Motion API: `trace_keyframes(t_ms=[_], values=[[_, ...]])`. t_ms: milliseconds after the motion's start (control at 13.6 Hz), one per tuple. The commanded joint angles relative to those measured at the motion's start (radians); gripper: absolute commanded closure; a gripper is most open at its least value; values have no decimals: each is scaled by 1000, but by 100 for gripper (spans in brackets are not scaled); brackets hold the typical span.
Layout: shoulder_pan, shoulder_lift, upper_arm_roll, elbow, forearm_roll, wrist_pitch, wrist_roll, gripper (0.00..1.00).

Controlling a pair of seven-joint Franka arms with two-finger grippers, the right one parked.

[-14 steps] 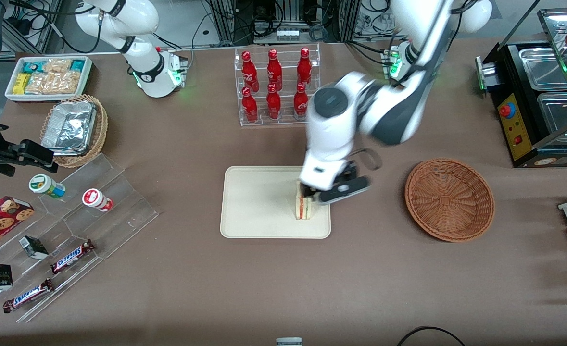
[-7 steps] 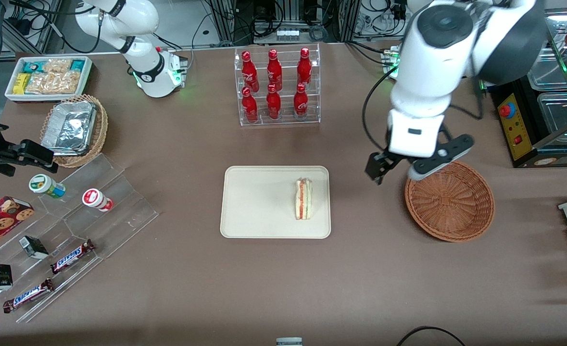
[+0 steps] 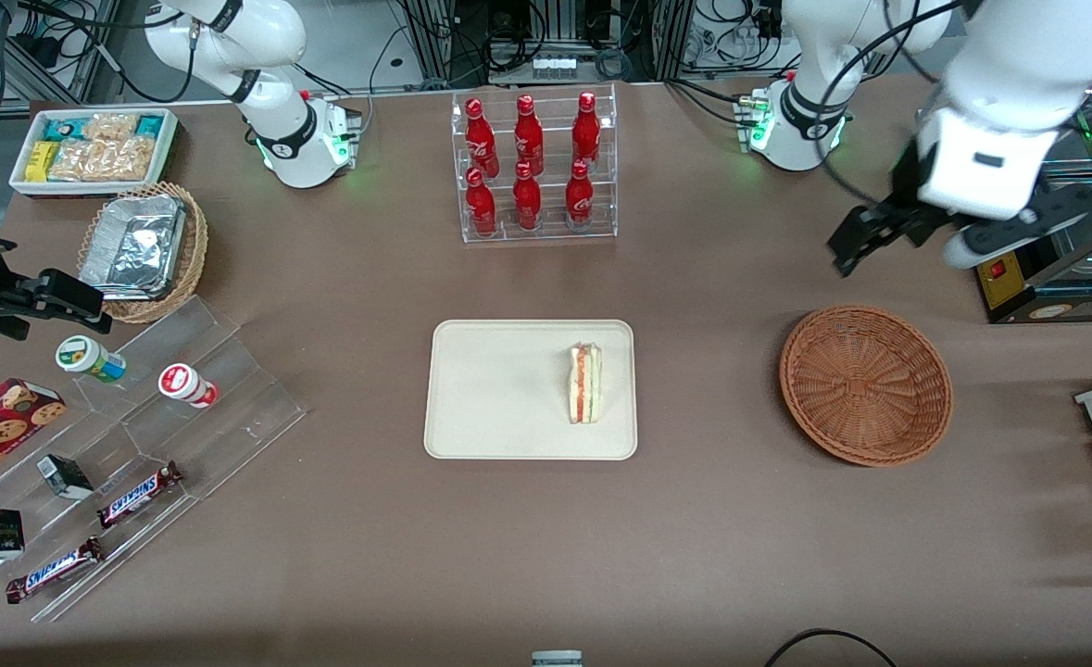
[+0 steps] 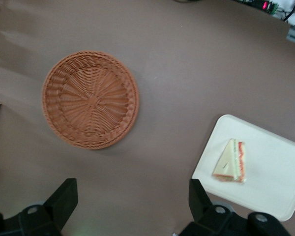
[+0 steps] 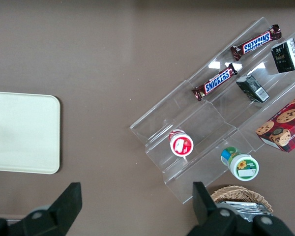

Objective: Place sandwich from basket to tray

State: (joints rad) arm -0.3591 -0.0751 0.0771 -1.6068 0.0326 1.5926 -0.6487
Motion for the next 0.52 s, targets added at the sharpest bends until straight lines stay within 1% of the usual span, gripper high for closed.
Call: trace_keyframes(t_ms=[0,148,295,369,443], values=[[106,-104,-39,-93,-46,-32,148,0],[236,-118,-116,-94,-56,-72,243,0],[372,-136,-205,-96,-60,-100,276,0],[421,-143,-239,-96,-60,-114,284,0],[442,-156,-250,-96,-60,-132,300,0]])
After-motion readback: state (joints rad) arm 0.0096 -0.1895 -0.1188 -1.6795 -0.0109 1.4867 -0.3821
